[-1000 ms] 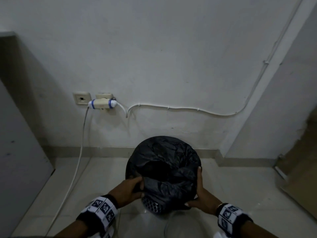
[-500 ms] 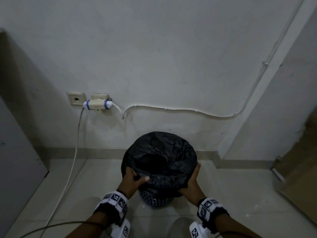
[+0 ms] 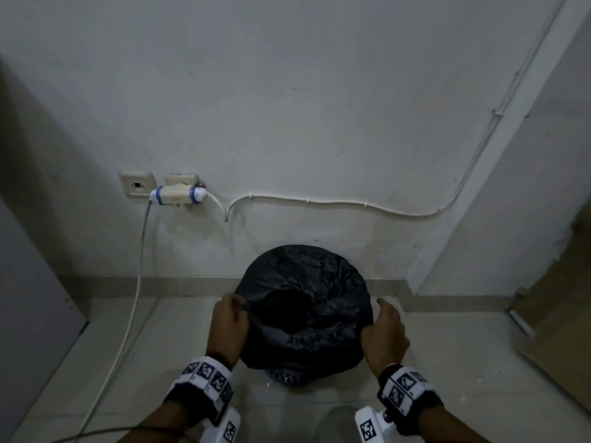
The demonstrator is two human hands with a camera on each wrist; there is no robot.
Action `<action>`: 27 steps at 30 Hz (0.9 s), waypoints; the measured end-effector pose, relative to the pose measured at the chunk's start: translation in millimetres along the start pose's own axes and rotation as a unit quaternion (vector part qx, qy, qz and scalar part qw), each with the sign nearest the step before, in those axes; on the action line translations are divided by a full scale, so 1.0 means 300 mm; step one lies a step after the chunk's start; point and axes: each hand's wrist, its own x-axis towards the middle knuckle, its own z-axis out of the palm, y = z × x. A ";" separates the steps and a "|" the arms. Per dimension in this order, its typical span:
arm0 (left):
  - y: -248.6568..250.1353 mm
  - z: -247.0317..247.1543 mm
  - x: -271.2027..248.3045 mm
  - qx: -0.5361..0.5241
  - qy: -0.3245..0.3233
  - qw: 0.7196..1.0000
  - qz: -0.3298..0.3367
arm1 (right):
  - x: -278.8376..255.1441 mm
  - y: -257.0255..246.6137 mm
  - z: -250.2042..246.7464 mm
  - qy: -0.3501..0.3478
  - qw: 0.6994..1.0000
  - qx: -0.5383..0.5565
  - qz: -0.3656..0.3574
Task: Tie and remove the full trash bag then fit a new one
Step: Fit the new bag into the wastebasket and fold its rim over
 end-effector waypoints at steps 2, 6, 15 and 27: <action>0.052 0.030 -0.002 0.086 -0.077 0.986 0.123 | -0.013 -0.063 -0.012 0.030 0.995 -0.018 -0.095; 0.057 0.092 -0.017 0.325 -0.295 0.894 0.095 | -0.061 -0.075 0.060 -0.250 0.942 -0.151 -0.163; 0.135 0.030 -0.068 0.289 -0.492 0.811 0.126 | 0.070 0.041 -0.015 -0.331 0.900 -0.156 -0.238; 0.327 0.016 0.135 0.030 -0.366 0.892 -0.262 | 0.090 -0.364 -0.109 -0.342 0.910 0.069 -0.222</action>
